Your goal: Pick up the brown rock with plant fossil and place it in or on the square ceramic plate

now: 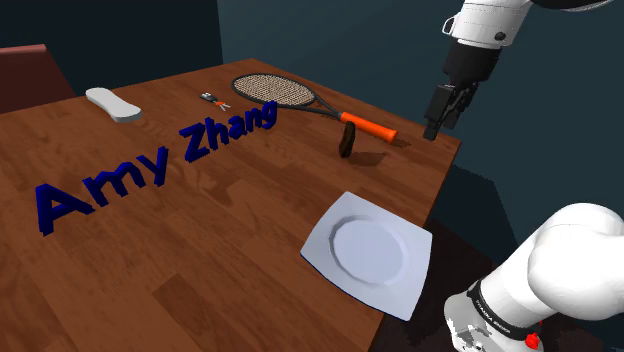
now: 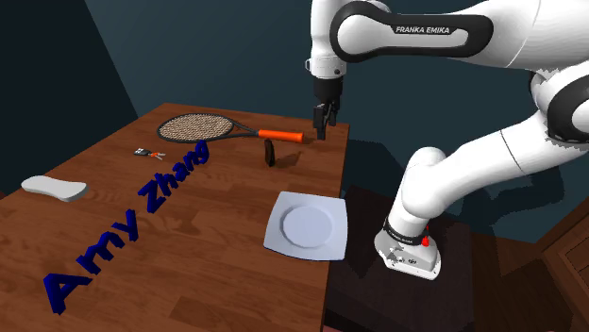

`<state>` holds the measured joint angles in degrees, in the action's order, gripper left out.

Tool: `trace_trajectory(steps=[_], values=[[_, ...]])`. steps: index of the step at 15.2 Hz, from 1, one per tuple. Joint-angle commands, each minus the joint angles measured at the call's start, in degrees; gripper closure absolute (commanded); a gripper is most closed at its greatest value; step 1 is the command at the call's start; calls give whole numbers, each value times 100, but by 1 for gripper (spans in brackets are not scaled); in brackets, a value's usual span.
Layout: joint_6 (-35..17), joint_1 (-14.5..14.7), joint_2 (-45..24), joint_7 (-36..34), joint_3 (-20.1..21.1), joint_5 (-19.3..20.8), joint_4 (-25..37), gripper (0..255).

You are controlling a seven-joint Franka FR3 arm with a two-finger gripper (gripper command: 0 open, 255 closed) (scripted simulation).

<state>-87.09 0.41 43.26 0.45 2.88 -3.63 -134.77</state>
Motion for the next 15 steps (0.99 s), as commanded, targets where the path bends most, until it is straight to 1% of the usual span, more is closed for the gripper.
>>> trace_trajectory(steps=[1, 8, 15], values=[[0, 0, 0, 0, 0, 0, 0, 0], [-1075, -134, -1296, -773, 347, -229, 482, 0], [-1887, -267, -2685, -1537, 594, -230, 1325, 0]])
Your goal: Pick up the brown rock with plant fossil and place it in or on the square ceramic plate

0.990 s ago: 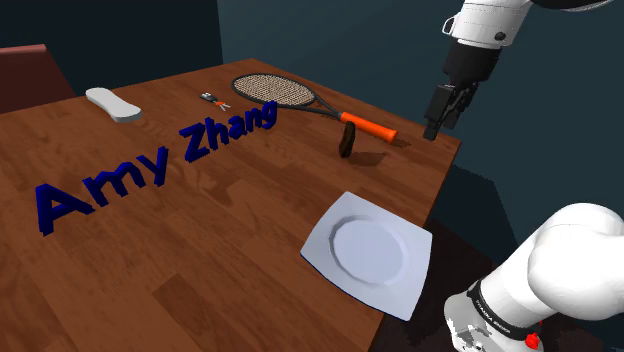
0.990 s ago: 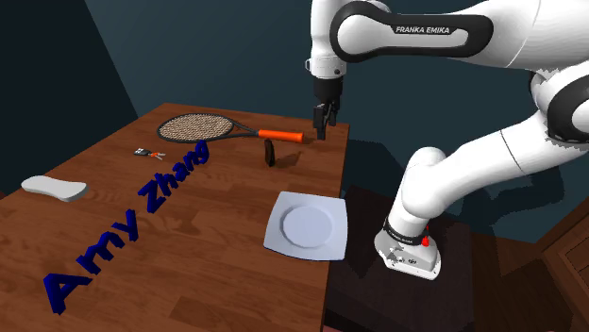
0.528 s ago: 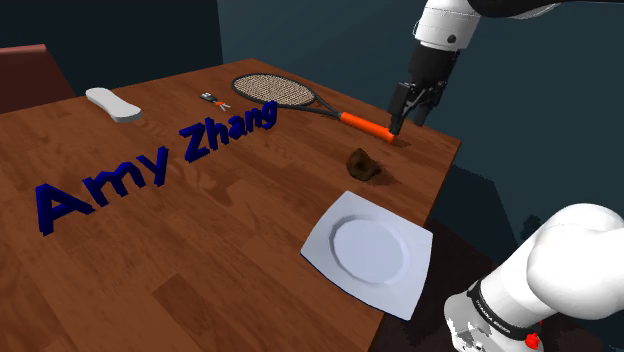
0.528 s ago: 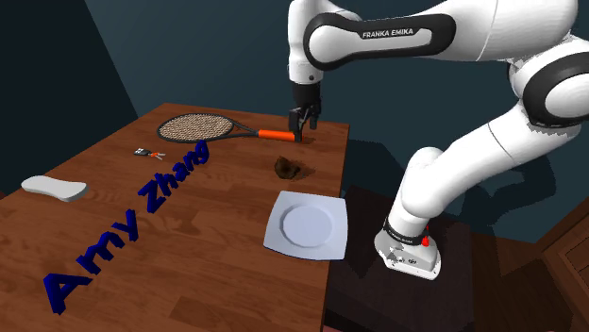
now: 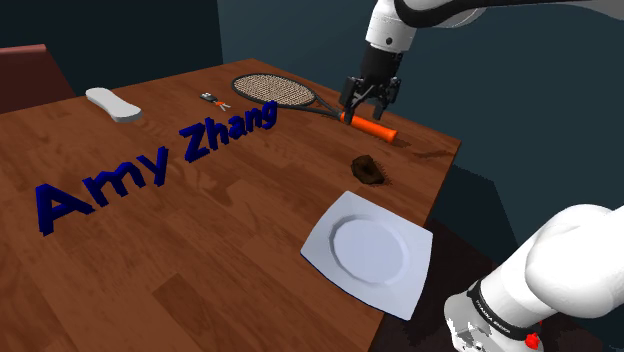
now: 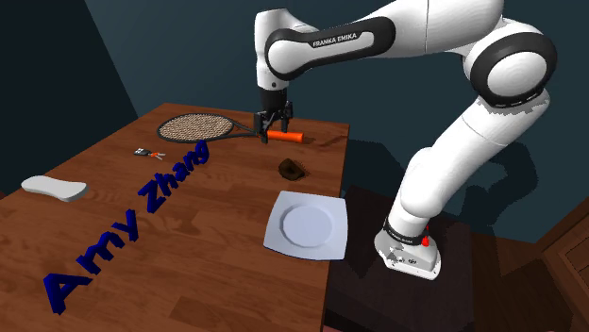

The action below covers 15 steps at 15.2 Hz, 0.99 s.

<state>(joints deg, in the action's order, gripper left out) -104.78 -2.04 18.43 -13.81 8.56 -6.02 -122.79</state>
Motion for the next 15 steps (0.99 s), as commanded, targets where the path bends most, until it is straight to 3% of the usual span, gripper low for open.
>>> trace_trajectory(steps=[1, 9, 15], values=[[-210, -39, -404, -220, 53, 27, 275, 0], [-792, -26, -592, -273, 96, 26, -100, 0], [-836, -25, -602, -273, 99, 25, -135, 0]])
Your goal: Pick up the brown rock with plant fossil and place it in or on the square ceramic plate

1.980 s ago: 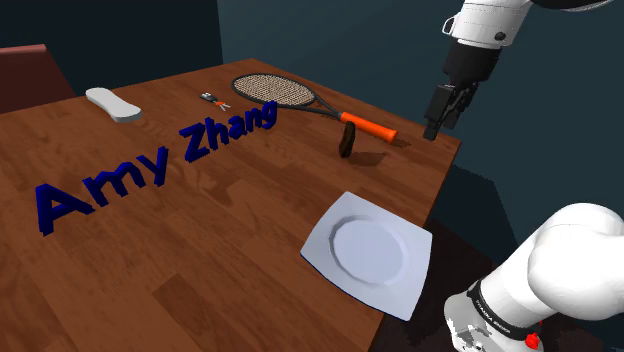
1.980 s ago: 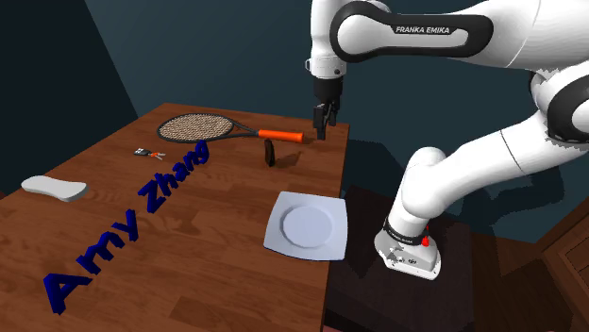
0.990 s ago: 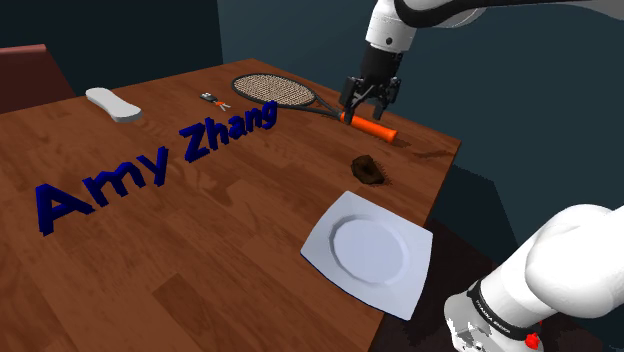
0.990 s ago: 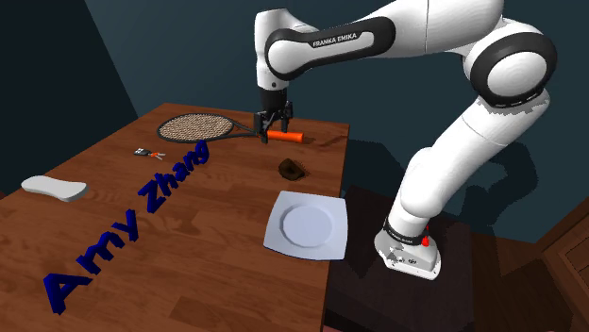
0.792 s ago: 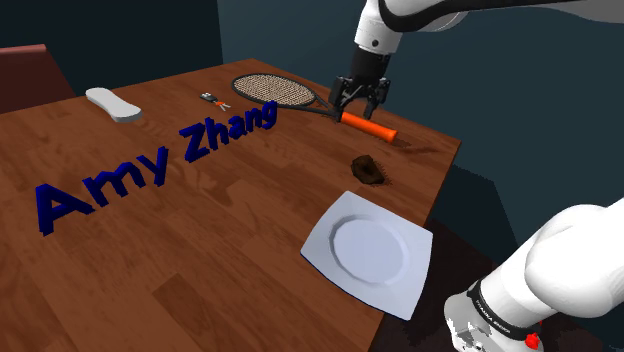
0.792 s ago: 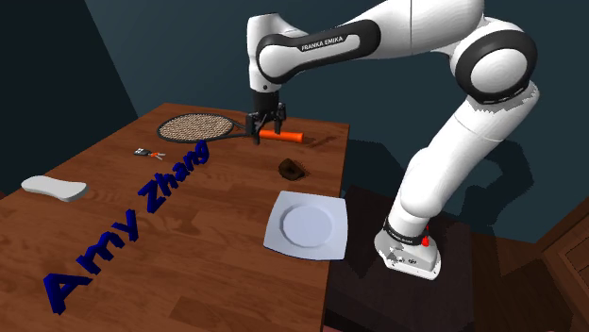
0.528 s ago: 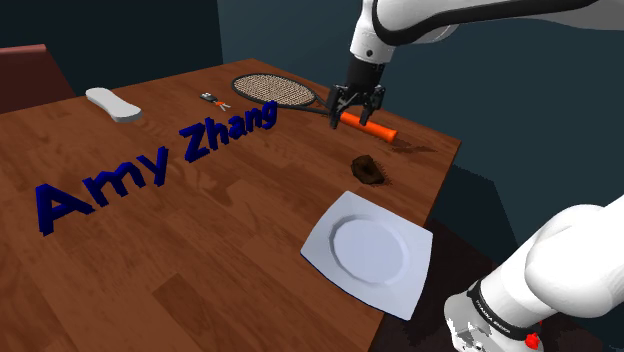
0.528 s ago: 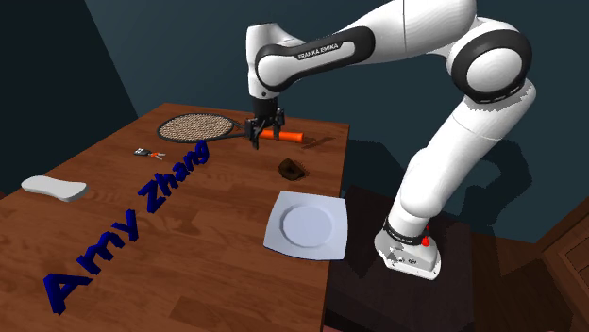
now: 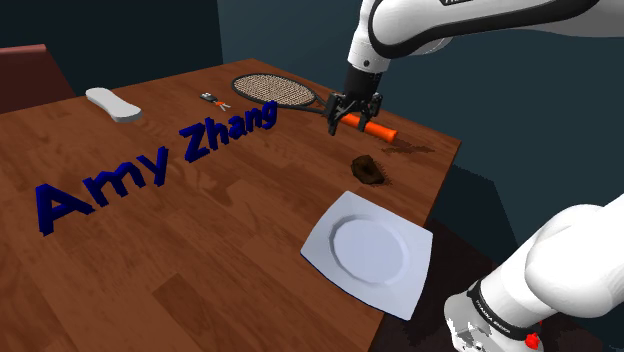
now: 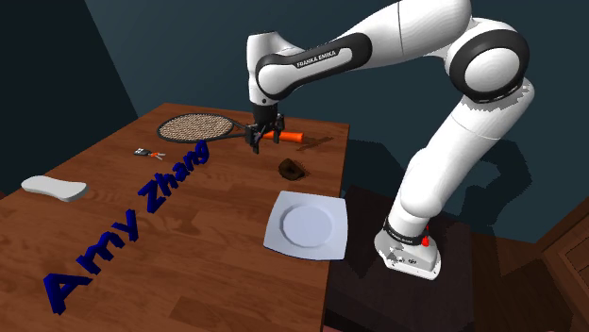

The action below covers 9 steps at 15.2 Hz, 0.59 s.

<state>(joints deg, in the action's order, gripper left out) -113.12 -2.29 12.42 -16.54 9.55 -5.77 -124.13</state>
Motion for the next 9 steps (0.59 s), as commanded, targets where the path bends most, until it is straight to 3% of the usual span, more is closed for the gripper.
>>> trace_trajectory(steps=[1, 2, 3, 9], values=[[-2, 0, -2, 0, 0, 0, 0, 0], [-1, 0, -1, 0, 0, 0, 0, 0], [-1, 0, -1, 0, 0, 0, 0, 255], [-1, 0, -1, 0, 0, 0, 0, 255]])
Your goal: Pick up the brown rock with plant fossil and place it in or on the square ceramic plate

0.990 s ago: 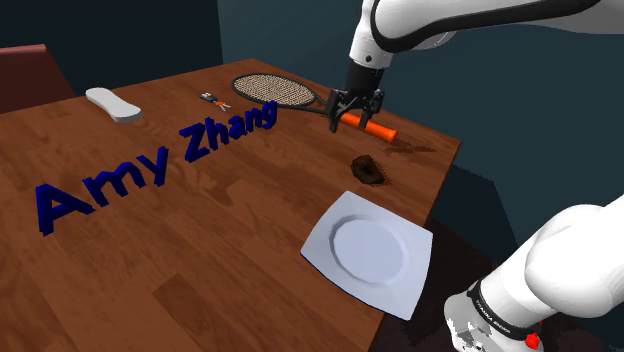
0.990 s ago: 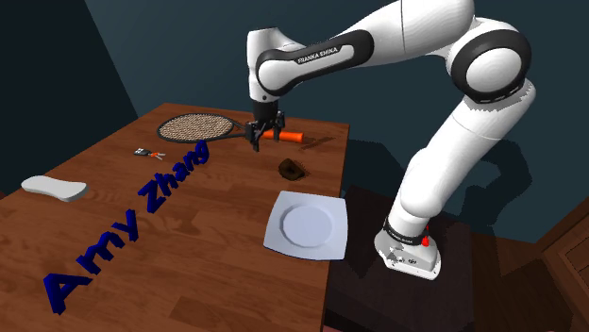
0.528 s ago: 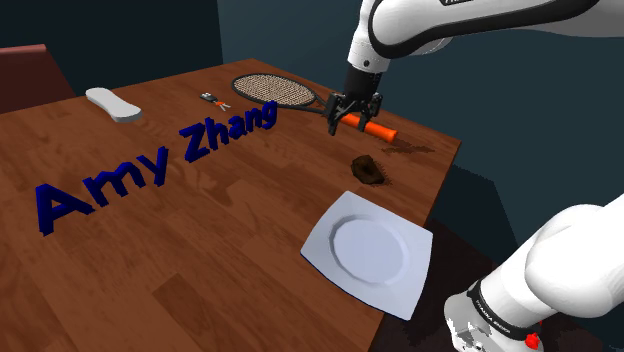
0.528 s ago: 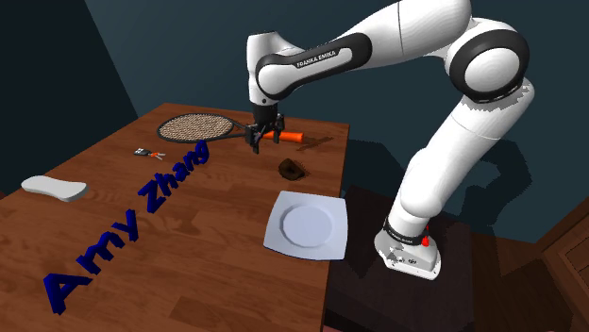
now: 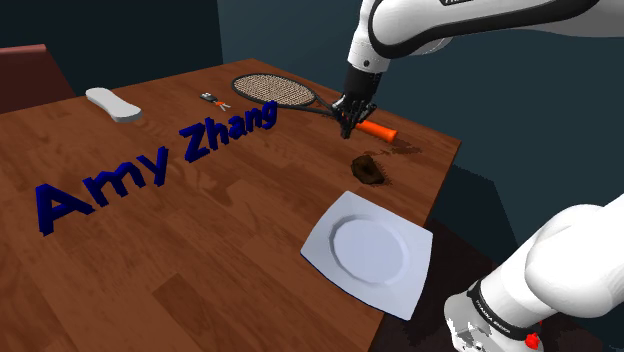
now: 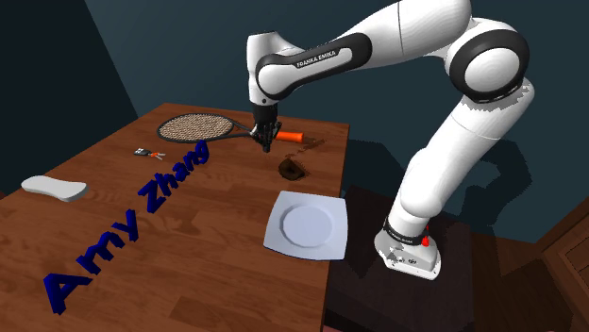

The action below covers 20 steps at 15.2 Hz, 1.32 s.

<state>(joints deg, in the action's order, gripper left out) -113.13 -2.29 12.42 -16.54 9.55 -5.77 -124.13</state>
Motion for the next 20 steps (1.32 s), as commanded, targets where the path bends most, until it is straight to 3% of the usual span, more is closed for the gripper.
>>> trace_trajectory(steps=[1, 3, 4, 12, 20], values=[[0, 0, 0, 0, 0, 0, 0, 255], [0, 0, 0, 0, 0, 0, 0, 255], [0, 0, 0, 0, 0, 0, 0, 0], [717, 119, 955, -729, 205, -124, -1029, 0], [112, 142, 860, -723, 258, -161, -1540, 0]])
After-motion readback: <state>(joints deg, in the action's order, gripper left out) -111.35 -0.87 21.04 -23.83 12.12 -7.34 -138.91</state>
